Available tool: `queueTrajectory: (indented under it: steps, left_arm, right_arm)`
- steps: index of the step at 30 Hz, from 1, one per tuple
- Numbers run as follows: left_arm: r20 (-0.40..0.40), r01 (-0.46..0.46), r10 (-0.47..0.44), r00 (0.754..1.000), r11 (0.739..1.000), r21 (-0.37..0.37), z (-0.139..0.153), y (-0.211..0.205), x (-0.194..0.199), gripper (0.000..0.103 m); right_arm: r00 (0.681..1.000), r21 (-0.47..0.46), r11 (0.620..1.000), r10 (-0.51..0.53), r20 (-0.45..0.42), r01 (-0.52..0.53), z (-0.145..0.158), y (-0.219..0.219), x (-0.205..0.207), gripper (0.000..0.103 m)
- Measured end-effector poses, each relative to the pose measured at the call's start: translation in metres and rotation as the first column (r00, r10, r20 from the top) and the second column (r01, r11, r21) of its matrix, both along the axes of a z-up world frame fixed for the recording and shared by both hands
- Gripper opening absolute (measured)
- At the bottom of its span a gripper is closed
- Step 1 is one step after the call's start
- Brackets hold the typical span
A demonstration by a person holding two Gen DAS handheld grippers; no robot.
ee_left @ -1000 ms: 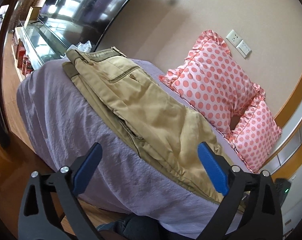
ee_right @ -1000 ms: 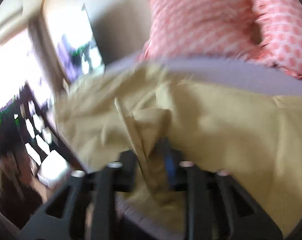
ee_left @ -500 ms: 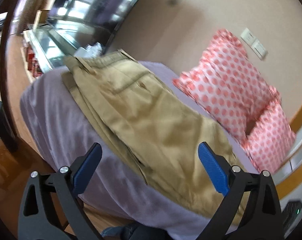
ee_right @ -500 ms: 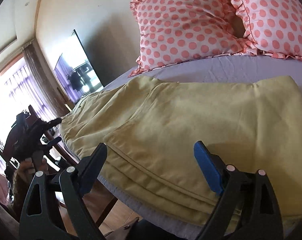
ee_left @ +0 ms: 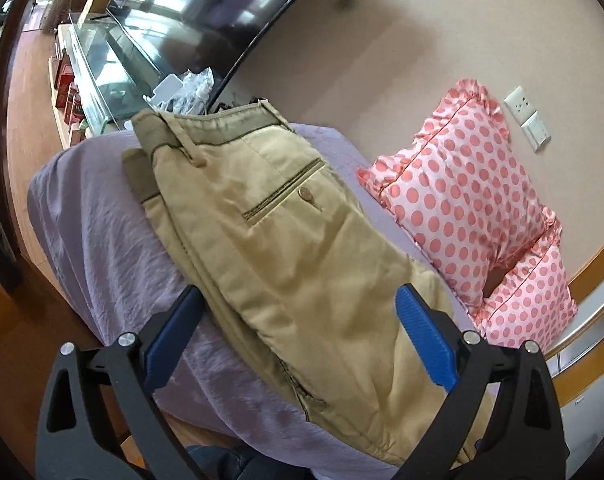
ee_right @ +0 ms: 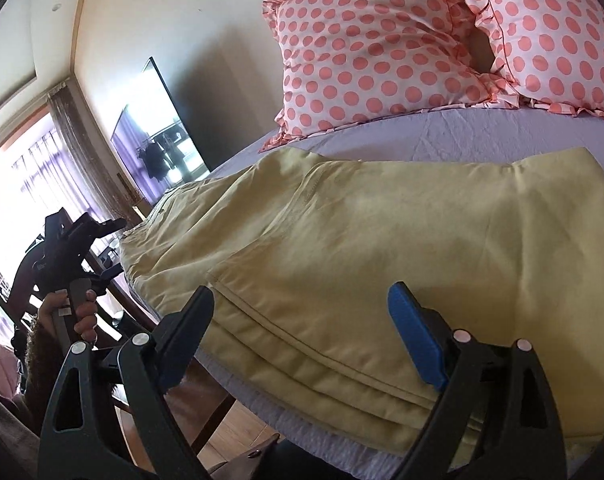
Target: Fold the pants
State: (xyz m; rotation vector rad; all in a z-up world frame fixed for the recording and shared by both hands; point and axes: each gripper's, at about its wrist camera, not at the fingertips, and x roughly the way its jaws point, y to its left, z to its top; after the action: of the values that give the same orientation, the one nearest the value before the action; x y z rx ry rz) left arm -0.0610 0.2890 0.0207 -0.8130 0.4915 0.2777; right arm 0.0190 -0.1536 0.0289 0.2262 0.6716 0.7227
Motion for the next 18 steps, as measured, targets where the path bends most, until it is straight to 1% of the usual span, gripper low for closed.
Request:
queueTrajectory:
  steps: [4,8,9,12,14,15,16,18]
  left_arm:
    - [0.013,-0.025,0.025,1.0,0.998,-0.057,-0.002,0.002,-0.006,0.096]
    - [0.02,-0.019,0.021,1.0,0.996,-0.091,-0.004,0.005,-0.008,0.096]
    - [0.029,-0.011,0.015,0.999,0.994,-0.111,-0.004,0.005,-0.008,0.096]
    - [0.056,0.022,-0.011,0.998,0.982,-0.19,-0.006,0.005,-0.007,0.096]
    - [0.081,0.058,-0.039,0.996,0.967,-0.25,-0.009,0.004,-0.004,0.096]
    - [0.098,0.075,-0.048,0.994,0.955,-0.288,-0.011,0.004,-0.003,0.096]
    - [0.107,0.081,-0.05,0.993,0.949,-0.305,-0.012,0.005,-0.001,0.096]
    - [0.108,0.082,-0.05,0.993,0.946,-0.315,-0.013,0.009,0.003,0.096]
  right_arm:
    - [1.0,0.004,1.0,-0.001,0.0,0.001,0.0,-0.001,0.0,0.091]
    - [1.0,0.005,1.0,-0.003,0.0,0.003,0.0,0.0,0.001,0.092]
    - [1.0,0.006,1.0,-0.003,0.0,0.003,0.0,0.0,0.001,0.092]
    - [1.0,0.008,1.0,-0.003,0.001,0.003,-0.001,0.0,0.002,0.092]
    - [1.0,0.009,1.0,-0.004,0.002,0.004,-0.001,0.0,0.002,0.092]
    - [1.0,0.008,1.0,-0.004,0.002,0.004,-0.001,0.0,0.002,0.092]
    - [1.0,0.007,1.0,-0.004,0.002,0.004,-0.001,0.001,0.002,0.092]
    - [1.0,0.008,1.0,-0.003,0.002,0.003,-0.001,0.001,0.002,0.092]
